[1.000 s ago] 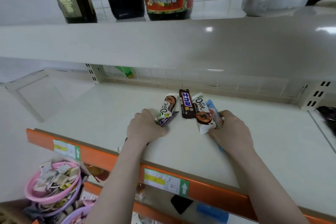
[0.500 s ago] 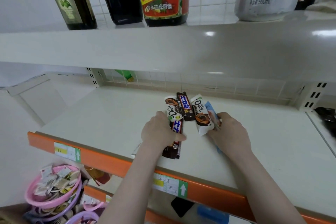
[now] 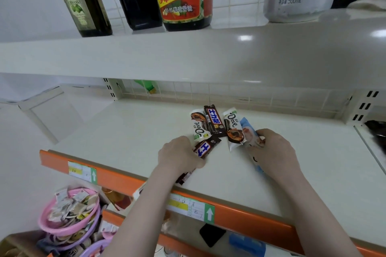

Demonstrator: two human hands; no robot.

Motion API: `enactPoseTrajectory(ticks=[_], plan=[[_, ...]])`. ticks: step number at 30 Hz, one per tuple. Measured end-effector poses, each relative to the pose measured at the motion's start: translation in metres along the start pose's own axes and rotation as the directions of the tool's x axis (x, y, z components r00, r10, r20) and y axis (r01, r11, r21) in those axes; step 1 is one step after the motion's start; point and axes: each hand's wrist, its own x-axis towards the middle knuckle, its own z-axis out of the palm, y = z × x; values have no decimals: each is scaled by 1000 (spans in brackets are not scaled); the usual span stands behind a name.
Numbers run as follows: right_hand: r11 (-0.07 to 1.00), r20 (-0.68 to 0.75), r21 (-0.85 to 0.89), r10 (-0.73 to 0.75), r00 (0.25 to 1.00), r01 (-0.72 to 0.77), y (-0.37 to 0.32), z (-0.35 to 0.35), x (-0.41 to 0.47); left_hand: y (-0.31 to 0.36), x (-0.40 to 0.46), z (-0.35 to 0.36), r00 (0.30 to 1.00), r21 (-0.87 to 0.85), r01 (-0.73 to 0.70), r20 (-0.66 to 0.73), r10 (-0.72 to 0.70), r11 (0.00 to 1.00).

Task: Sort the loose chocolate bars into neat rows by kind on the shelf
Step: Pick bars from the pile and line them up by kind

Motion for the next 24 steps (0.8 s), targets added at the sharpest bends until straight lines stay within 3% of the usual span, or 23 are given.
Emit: enactPoseTrajectory(ticks=[4,9,14,19,24], plan=[[1000,22,-18,15,1000,-14,4,-5,-4,-5,1,6,999,-115,-17,30,20,993],[1000,23,1,16,1000,-16,2,-15,-10,-3,-8,16,979,-96,-54,-202,33,994],[997,37,27,65,997,-66,2,-24,-19,0,-15,6,962,-78,11,-270,-31,997],[984,-61,143,115,991,-105,6,-33,-28,-7,-14,-16,995,-348,-50,-99,16,936],[926,-143,360,172,975,-111,14,-37,-46,-2,-19,-15,994,-716,-57,21,104,696]])
